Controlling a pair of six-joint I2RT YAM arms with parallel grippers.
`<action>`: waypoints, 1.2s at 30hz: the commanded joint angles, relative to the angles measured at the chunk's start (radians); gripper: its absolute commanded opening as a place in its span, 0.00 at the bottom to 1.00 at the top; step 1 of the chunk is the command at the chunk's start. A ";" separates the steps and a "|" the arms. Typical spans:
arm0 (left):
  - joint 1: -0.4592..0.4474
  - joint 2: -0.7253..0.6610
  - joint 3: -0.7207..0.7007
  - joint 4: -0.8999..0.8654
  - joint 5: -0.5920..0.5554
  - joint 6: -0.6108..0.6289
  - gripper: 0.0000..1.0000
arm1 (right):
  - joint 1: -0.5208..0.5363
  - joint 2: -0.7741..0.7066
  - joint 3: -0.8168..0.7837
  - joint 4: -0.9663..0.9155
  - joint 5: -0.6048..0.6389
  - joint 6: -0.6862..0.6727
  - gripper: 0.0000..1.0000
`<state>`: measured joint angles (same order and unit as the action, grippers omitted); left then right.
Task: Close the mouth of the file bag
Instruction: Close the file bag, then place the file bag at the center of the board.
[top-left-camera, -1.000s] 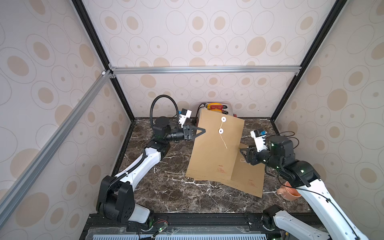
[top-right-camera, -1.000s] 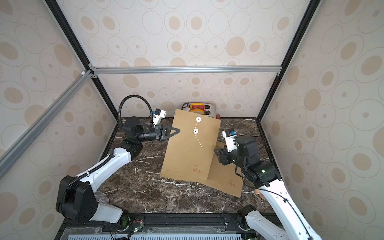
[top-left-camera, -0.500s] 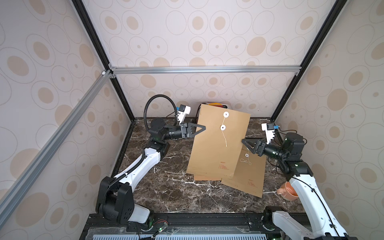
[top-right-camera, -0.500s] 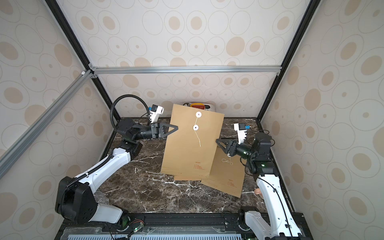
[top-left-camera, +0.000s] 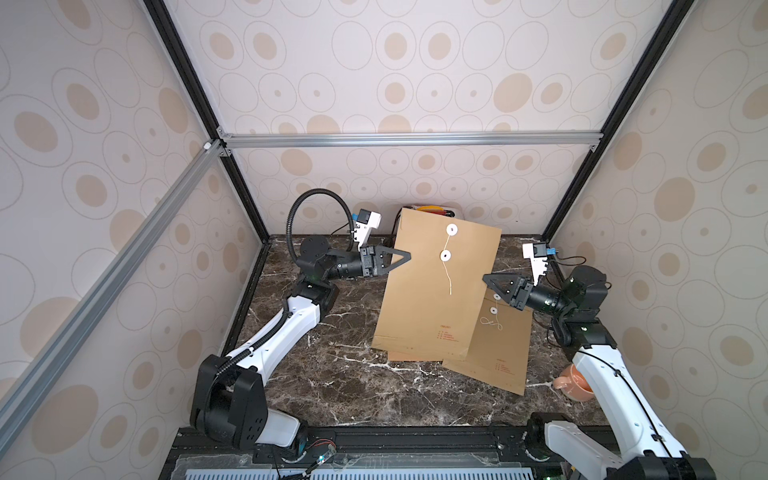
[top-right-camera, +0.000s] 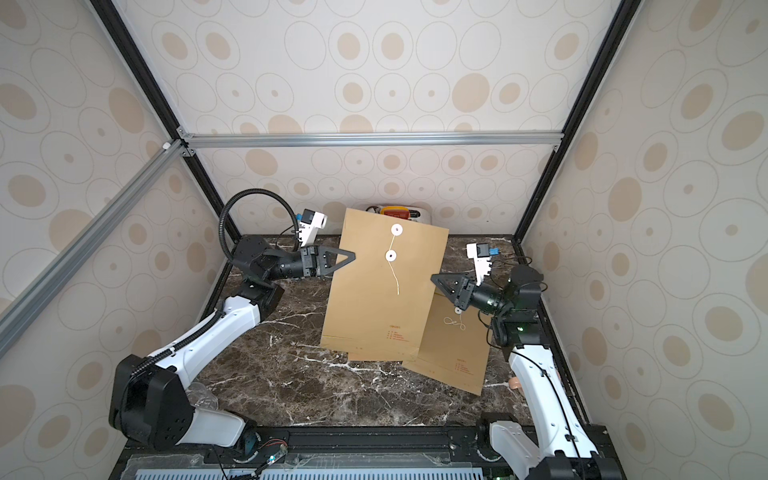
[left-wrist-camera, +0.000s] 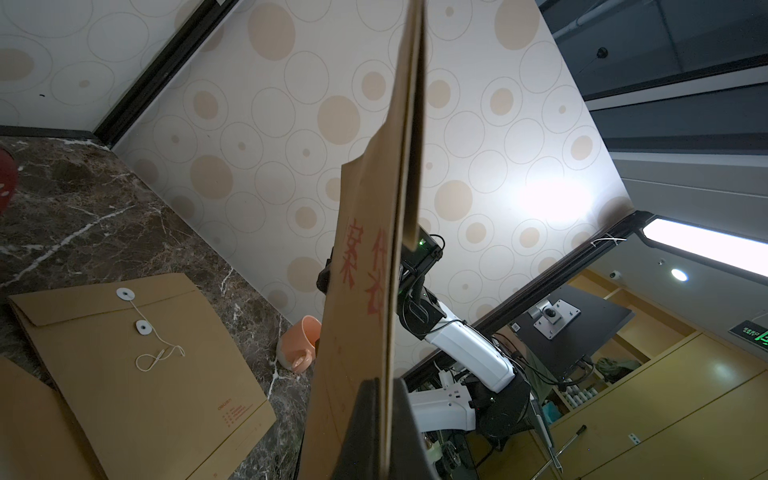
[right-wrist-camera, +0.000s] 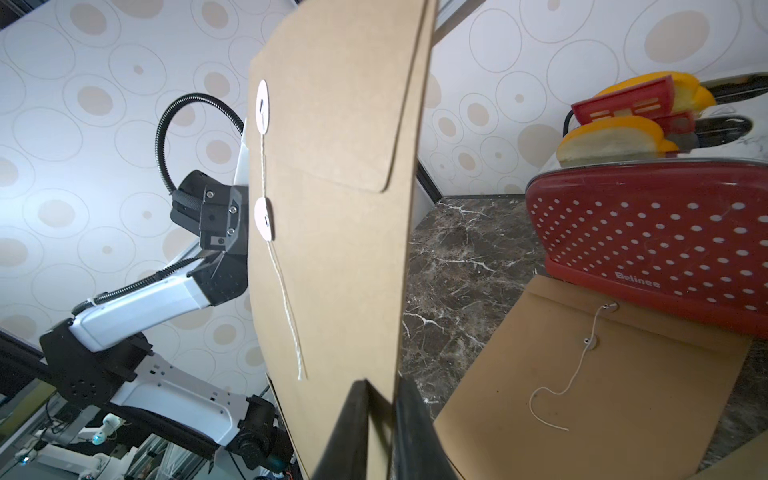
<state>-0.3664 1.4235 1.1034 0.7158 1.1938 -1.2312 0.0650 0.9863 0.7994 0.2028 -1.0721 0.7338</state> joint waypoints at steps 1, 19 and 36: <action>0.000 -0.018 0.016 -0.047 0.013 0.063 0.00 | 0.001 -0.008 -0.009 0.077 -0.026 0.031 0.15; 0.014 -0.164 -0.094 -0.572 -0.263 0.397 0.99 | 0.041 0.001 -0.053 -0.088 0.082 -0.028 0.00; 0.138 -0.503 -0.299 -1.029 -0.570 0.524 0.99 | 0.309 0.163 -0.137 -0.133 0.421 -0.056 0.00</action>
<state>-0.2317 0.9451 0.8120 -0.2058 0.6651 -0.7727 0.3668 1.1435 0.6689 0.0696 -0.7109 0.6952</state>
